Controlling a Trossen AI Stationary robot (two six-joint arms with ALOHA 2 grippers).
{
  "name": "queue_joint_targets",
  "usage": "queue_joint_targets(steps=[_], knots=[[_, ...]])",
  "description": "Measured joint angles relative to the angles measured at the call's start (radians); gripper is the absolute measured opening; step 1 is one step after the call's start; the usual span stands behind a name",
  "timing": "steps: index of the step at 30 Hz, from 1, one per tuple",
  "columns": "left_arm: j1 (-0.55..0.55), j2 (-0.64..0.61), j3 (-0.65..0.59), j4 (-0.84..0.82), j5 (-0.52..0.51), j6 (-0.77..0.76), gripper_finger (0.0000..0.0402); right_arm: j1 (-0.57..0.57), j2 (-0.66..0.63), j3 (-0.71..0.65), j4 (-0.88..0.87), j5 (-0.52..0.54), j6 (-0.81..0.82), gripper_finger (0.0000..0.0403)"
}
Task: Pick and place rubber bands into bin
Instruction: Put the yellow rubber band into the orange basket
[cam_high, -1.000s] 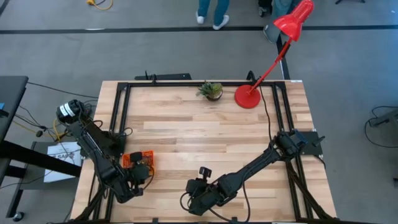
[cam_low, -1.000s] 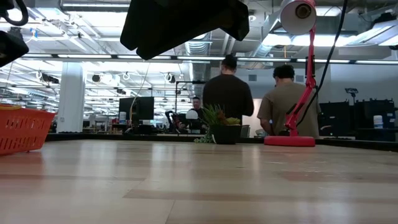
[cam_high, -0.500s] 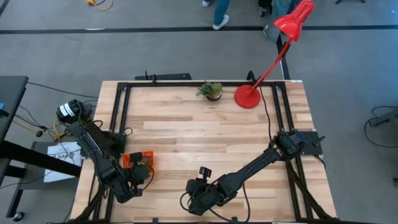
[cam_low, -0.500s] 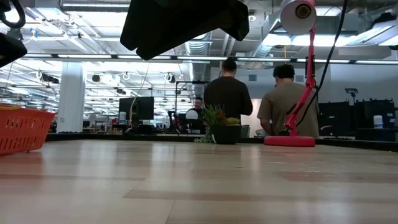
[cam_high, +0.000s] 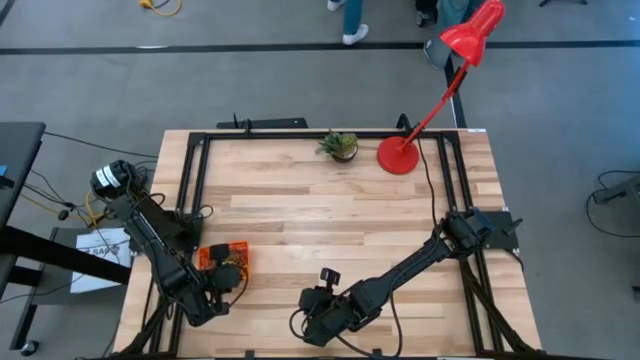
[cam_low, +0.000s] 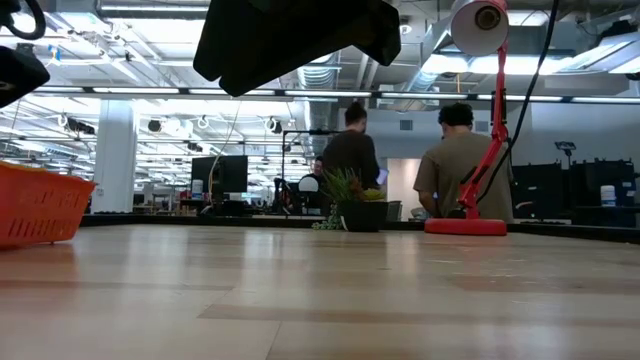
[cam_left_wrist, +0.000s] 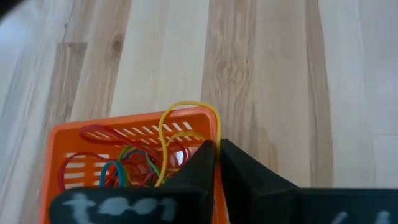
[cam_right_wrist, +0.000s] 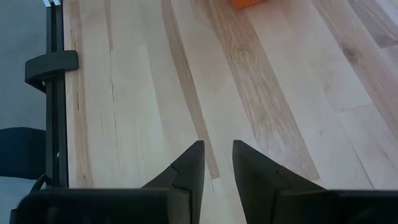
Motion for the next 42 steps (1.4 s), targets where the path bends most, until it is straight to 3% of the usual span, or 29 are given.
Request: queue_joint_targets(steps=[12, 19, 27, 35, 42], knots=[[0.000, 0.000, 0.040, 0.032, -0.041, 0.076, 0.0002, 0.000, 0.000, 0.000, 0.000, 0.000, 0.000, 0.0076], [0.019, 0.000, 0.007, 0.018, 0.033, 0.024, 0.0000, 0.000, 0.000, 0.000, 0.000, 0.000, 0.000, 0.0076], [0.021, 0.000, 0.002, 0.063, 0.022, 0.085, 0.0000, 0.000, 0.000, 0.000, 0.000, 0.000, 0.000, 0.0076], [0.025, 0.000, 0.002, 0.048, 0.025, 0.024, 0.0000, 0.000, 0.000, 0.000, 0.000, 0.000, 0.000, 0.0076], [0.045, 0.000, 0.002, -0.072, 0.024, -0.104, 0.0015, 0.000, 0.000, 0.000, 0.000, 0.000, 0.000, 0.0076]])
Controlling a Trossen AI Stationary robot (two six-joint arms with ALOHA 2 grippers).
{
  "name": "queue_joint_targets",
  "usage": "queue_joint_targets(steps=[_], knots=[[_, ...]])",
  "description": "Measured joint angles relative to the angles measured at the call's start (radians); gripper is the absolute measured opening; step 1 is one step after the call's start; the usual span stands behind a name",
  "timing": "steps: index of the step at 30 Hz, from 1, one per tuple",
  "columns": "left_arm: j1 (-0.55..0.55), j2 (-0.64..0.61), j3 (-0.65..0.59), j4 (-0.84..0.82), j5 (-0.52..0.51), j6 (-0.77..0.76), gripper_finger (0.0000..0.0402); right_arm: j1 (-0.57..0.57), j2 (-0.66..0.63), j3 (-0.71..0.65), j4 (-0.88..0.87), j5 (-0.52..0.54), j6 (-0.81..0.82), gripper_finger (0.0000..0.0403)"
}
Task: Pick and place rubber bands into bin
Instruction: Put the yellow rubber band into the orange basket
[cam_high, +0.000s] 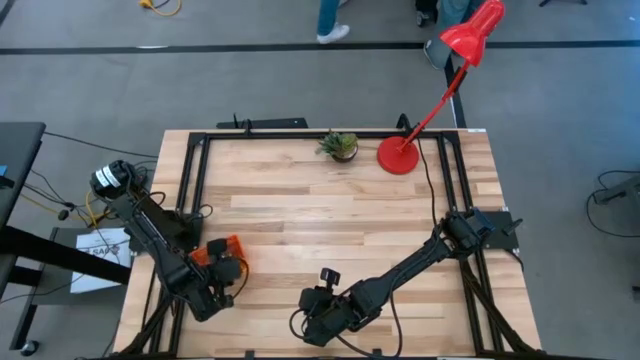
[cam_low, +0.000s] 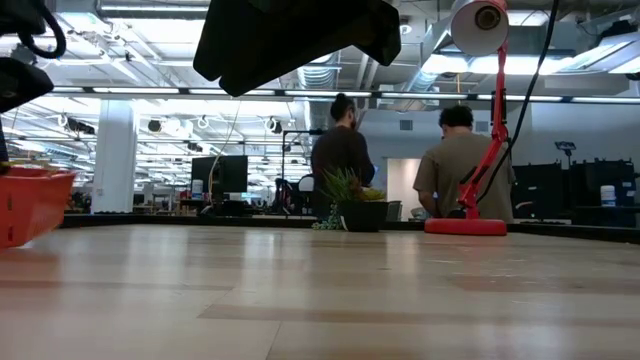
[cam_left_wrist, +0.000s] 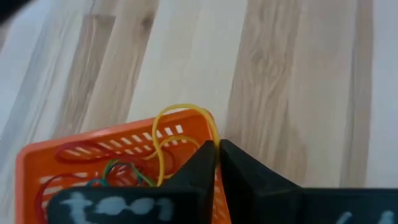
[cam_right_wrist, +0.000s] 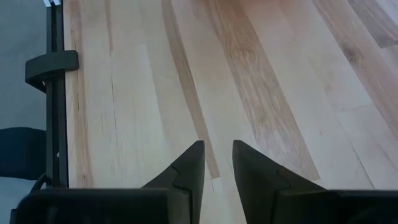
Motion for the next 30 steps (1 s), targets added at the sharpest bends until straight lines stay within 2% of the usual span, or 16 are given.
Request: queue_joint_targets(steps=[7, 17, 24, 30], knots=[[-0.009, 0.000, 0.004, 0.095, -0.055, 0.088, 0.0020, 0.000, 0.000, 0.000, 0.000, 0.000, 0.000, 0.0076], [-0.004, 0.000, 0.006, 0.059, -0.040, 0.091, 0.0021, 0.000, 0.000, 0.000, 0.000, 0.000, 0.000, 0.0076], [-0.004, 0.000, 0.006, -0.110, -0.018, -0.058, 0.0021, 0.000, 0.000, 0.000, 0.000, 0.000, 0.000, 0.0076], [-0.004, 0.000, 0.006, -0.142, -0.004, -0.099, 0.0021, 0.000, 0.000, 0.000, 0.000, 0.000, 0.000, 0.0076]])
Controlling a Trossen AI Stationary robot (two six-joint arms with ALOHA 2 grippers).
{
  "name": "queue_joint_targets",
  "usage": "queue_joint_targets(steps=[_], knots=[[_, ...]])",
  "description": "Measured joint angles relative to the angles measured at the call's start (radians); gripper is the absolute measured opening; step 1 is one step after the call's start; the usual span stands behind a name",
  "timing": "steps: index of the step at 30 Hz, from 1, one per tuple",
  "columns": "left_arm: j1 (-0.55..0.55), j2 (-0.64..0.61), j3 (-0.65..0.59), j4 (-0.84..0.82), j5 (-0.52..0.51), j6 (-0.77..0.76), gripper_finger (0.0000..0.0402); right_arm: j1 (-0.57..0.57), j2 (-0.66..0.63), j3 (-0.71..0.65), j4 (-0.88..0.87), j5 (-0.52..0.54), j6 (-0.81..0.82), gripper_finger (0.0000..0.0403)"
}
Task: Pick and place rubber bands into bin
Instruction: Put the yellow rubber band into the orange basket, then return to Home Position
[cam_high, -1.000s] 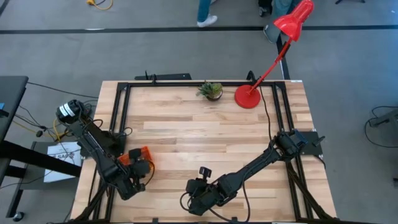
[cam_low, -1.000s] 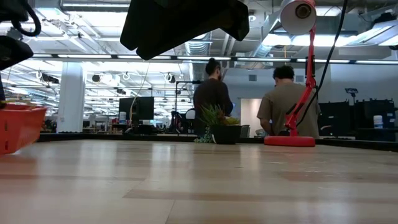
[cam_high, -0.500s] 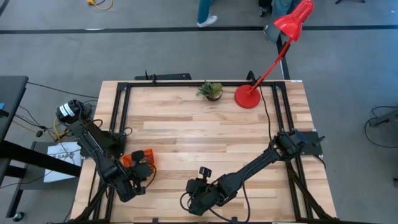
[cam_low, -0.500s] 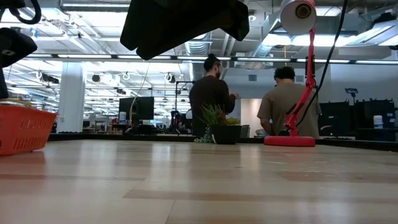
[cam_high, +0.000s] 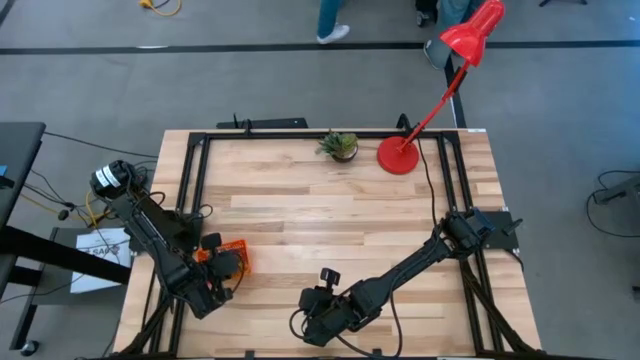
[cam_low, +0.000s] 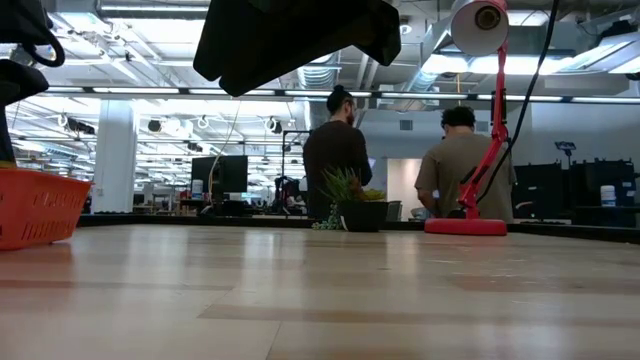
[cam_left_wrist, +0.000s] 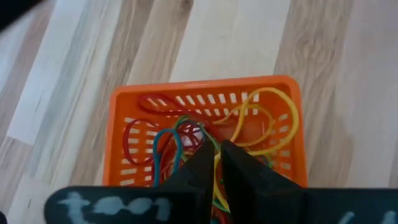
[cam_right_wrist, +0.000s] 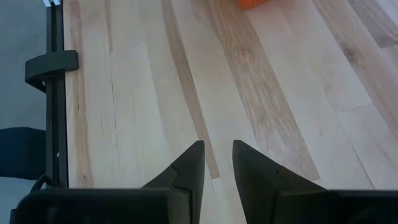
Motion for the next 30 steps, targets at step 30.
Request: queue_joint_targets(steps=[30], knots=[[-0.017, -0.005, 0.341, 0.041, 0.077, 0.310, 0.0021, 0.023, 0.000, 0.066, -0.134, -0.222, -0.014, 0.0076]])
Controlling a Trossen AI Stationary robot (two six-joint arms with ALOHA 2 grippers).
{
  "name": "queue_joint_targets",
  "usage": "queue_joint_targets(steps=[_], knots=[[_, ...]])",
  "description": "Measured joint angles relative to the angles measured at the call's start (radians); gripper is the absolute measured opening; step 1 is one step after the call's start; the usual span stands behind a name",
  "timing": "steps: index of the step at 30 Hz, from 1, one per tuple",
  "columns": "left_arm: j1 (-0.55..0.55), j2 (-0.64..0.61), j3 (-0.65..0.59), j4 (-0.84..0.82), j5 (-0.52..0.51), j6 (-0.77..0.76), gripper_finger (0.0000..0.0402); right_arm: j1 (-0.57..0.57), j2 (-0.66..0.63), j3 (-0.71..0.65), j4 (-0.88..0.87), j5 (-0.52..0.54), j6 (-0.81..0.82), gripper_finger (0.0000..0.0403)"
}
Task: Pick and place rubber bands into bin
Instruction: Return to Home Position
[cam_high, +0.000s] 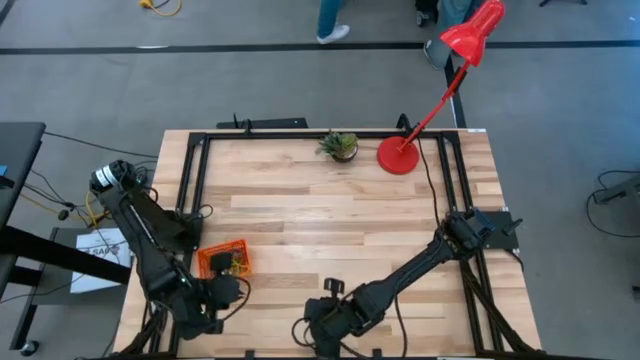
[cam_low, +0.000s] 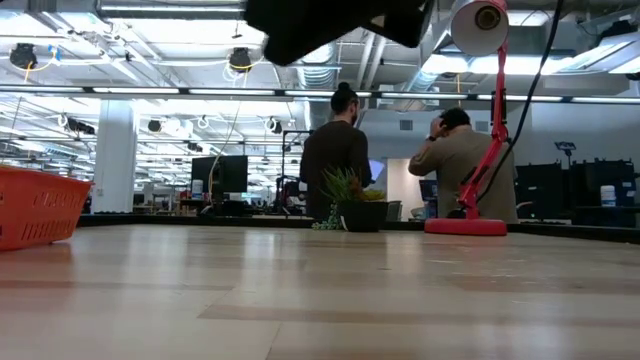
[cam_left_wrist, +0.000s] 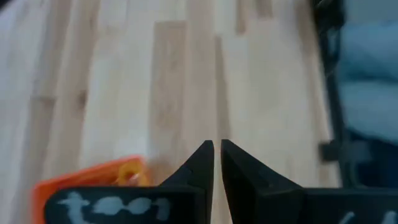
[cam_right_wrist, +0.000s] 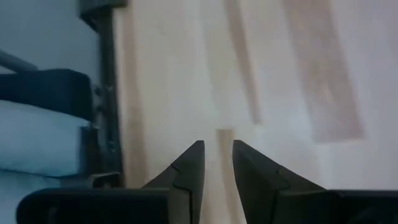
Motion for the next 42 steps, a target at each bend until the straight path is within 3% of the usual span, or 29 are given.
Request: queue_joint_targets(steps=[5, 9, 13, 17, 21, 24, 29, 36, 42], knots=[[0.066, -0.088, 0.049, -0.292, 0.008, -0.126, 0.0021, -0.032, -0.020, 0.152, -0.269, -0.089, 0.017, 0.0076], [0.113, -0.280, 0.101, -0.493, -0.060, -0.236, 0.0021, -0.049, -0.115, 0.275, -0.506, -0.074, 0.013, 0.0076], [0.110, -0.521, 0.106, -0.514, -0.142, -0.199, 0.0021, -0.046, -0.292, 0.279, -0.553, 0.045, -0.084, 0.0076], [0.084, -0.754, 0.060, -0.508, -0.186, -0.197, 0.0021, -0.032, -0.484, 0.172, -0.403, 0.029, -0.299, 0.0076], [0.075, -0.977, -0.109, -0.462, -0.218, -0.181, 0.0021, -0.040, -0.683, -0.099, -0.123, -0.128, -0.447, 0.0076], [0.075, -1.146, -0.288, -0.332, -0.229, -0.149, 0.0021, -0.058, -0.850, -0.405, 0.109, -0.179, -0.466, 0.0076], [0.074, -1.388, -0.535, 0.058, -0.225, 0.183, 0.0021, -0.127, -1.159, -0.970, 0.576, -0.242, -0.429, 0.0076], [0.073, -1.361, -0.550, 0.379, -0.256, 0.474, 0.0021, -0.192, -1.554, -1.524, 1.136, -0.279, -0.424, 0.0076], [0.074, -1.378, -0.610, 0.441, -0.218, 0.528, 0.0021, -0.189, -1.739, -1.802, 1.372, -0.279, -0.438, 0.0076]])
